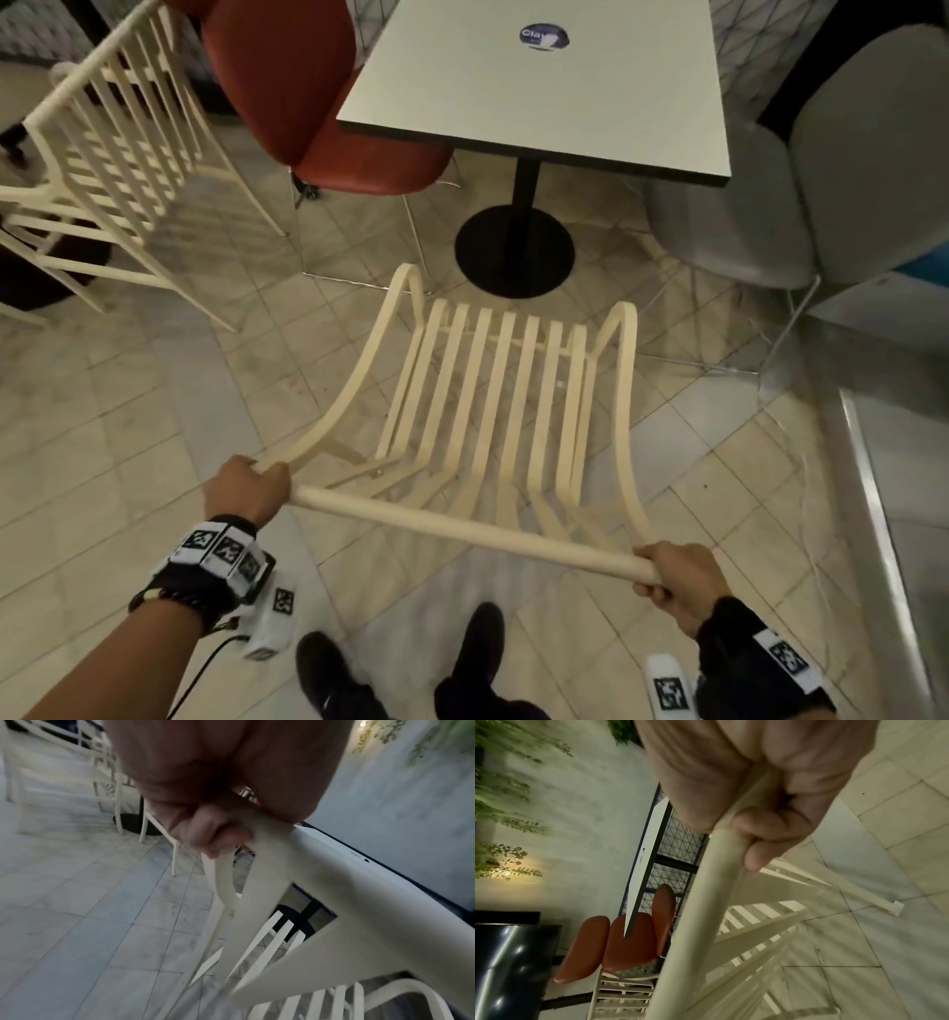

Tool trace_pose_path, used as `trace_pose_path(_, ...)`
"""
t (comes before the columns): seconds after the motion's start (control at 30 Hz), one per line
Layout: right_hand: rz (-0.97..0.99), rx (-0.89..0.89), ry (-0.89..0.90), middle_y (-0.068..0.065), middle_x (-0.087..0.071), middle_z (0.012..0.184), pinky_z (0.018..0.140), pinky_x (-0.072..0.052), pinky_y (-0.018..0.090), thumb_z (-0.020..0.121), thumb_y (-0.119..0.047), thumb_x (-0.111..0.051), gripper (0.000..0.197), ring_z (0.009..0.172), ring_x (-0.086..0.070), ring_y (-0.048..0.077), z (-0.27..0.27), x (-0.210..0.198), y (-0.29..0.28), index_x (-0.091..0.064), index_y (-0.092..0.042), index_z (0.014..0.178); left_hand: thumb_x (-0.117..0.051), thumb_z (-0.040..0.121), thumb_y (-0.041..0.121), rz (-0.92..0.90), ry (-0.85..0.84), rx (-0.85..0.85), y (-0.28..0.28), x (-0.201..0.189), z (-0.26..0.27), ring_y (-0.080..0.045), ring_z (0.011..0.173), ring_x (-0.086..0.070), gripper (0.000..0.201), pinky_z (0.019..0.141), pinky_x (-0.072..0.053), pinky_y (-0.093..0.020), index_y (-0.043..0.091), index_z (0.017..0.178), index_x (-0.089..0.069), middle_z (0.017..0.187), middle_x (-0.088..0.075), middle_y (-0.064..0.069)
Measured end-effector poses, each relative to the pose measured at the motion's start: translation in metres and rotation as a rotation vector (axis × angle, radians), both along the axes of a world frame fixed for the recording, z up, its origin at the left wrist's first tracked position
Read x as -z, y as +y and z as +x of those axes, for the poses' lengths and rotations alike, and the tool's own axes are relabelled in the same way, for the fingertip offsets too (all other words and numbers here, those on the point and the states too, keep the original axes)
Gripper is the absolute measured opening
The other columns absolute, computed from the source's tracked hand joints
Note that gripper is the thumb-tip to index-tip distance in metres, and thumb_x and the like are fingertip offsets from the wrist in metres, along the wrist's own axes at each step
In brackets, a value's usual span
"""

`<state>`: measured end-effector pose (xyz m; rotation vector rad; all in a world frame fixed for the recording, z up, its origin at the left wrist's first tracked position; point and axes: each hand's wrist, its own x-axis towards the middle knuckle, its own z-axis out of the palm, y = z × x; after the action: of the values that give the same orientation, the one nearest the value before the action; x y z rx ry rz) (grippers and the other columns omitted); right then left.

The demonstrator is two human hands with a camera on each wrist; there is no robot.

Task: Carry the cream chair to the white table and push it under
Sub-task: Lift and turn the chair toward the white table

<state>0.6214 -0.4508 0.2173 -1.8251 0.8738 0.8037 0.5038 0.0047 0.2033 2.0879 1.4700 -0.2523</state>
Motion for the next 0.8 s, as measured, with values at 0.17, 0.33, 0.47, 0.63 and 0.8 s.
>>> trace_pose_path(0.17, 0.012, 0.008, -0.032, 0.024, -0.059, 0.076, 0.032, -0.035, 0.018, 0.088, 0.003, -0.050, 0.011, 0.048, -0.054, 0.027, 0.032, 0.001, 0.005, -0.057, 0.012, 0.085, -0.060, 0.080, 0.032, 0.017, -0.029, -0.036, 0.003, -0.004, 0.032, -0.041, 0.080, -0.065, 0.039, 0.075, -0.055, -0.042, -0.003, 0.097, -0.069, 0.084, -0.071, -0.024)
trace_pose_path(0.33, 0.038, 0.066, -0.123, 0.020, -0.056, 0.073, 0.031, -0.035, 0.018, 0.086, 0.002, -0.053, 0.012, 0.050, -0.051, 0.025, 0.086, -0.002, 0.021, -0.057, 0.012, 0.091, -0.062, 0.086, 0.044, -0.055, -0.149, -0.097, 0.007, -0.010, 0.081, -0.026, 0.058, -0.067, 0.052, 0.064, -0.054, -0.034, -0.002, 0.107, -0.065, 0.070, -0.072, -0.017)
trace_pose_path(0.47, 0.107, 0.139, -0.160, 0.022, -0.059, 0.080, 0.036, -0.043, 0.021, 0.085, -0.004, -0.065, 0.023, 0.061, -0.058, 0.027, 0.121, -0.008, 0.030, -0.058, 0.012, 0.100, -0.068, 0.075, 0.064, -0.130, -0.182, -0.064, 0.012, -0.013, 0.101, -0.029, 0.077, -0.071, 0.083, 0.084, -0.058, -0.045, 0.002, 0.127, -0.049, 0.086, -0.074, -0.017)
trace_pose_path(0.63, 0.265, 0.120, -0.224, 0.019, -0.061, 0.095, 0.046, -0.052, 0.018, 0.064, -0.020, -0.086, 0.045, 0.076, -0.061, 0.025, 0.139, -0.023, 0.034, -0.060, 0.004, 0.092, -0.075, 0.068, 0.063, -0.135, -0.193, 0.106, 0.004, -0.027, 0.112, -0.039, 0.128, -0.048, 0.105, 0.106, -0.039, -0.046, 0.008, 0.145, -0.030, 0.143, -0.047, -0.021)
trace_pose_path(0.8, -0.267, -0.699, -0.360, 0.005, -0.044, 0.129, 0.102, -0.043, 0.051, 0.051, -0.075, -0.075, 0.089, 0.120, -0.045, 0.028, 0.135, -0.032, 0.034, -0.054, -0.029, 0.125, -0.070, 0.050, 0.078, 0.021, 0.002, 0.446, 0.010, -0.033, 0.112, -0.034, 0.124, -0.049, 0.106, 0.103, -0.038, -0.048, 0.021, 0.136, -0.043, 0.139, -0.049, -0.017)
